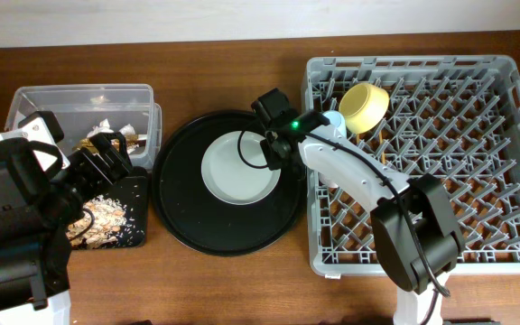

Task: Sort waste into correct bins and load items into the dishwasher rack
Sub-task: 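Move the right gripper to the white plate and grip its rim, then lift the white plate and stand it upright in the rack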

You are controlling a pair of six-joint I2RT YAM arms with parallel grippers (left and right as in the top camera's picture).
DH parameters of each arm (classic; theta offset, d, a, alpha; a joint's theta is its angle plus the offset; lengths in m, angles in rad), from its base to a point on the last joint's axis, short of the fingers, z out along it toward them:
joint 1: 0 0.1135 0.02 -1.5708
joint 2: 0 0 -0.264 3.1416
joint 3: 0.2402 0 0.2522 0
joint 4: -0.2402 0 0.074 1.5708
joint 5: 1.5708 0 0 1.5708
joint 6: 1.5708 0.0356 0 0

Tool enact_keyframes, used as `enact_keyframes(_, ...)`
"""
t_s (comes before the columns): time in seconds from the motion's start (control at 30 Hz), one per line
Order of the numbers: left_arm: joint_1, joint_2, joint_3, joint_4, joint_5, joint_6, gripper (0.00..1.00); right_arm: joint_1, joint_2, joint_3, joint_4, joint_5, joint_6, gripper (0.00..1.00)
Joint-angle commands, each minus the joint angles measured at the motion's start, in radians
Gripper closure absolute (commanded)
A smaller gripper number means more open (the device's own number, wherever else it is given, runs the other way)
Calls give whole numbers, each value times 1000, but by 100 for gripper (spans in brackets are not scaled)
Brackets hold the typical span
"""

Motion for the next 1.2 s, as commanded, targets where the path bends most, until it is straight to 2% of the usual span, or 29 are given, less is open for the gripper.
enact_keyframes(0.0,2,-3,6,4,-7,19,1,3,30,6,3,-39,12,66)
enact_keyframes(0.2,2,-3,6,4,-6,19,1,3,113,6,24,-45,12,65)
enact_keyframes(0.27,2,-3,6,4,-6,19,1,3,127,6,38,-100,12,65)
enact_keyframes(0.5,2,-3,6,4,-7,19,1,3,133,6,43,-221,12,67)
enact_keyframes(0.63,2,-3,6,4,-7,19,1,3,133,6,42,-224,12,67)
enact_keyframes(0.77,2,-3,6,4,-7,19,1,3,133,6,42,-224,12,89)
enact_keyframes(0.87,2,-3,6,4,-6,19,1,3,133,6,42,-224,13,92)
enact_keyframes(0.9,2,-3,6,4,-6,19,1,3,133,6,36,-224,18,91)
enact_keyframes(0.93,2,-3,6,4,-7,19,1,3,133,6,30,-224,57,87)
enact_keyframes(1.0,2,-3,6,4,-7,19,1,3,135,6,29,-222,95,71)
enact_keyframes(1.1,2,-3,6,4,-7,19,1,3,149,6,39,-220,95,60)
enact_keyframes(1.17,2,-3,6,4,-6,19,1,3,168,6,39,-220,95,96)
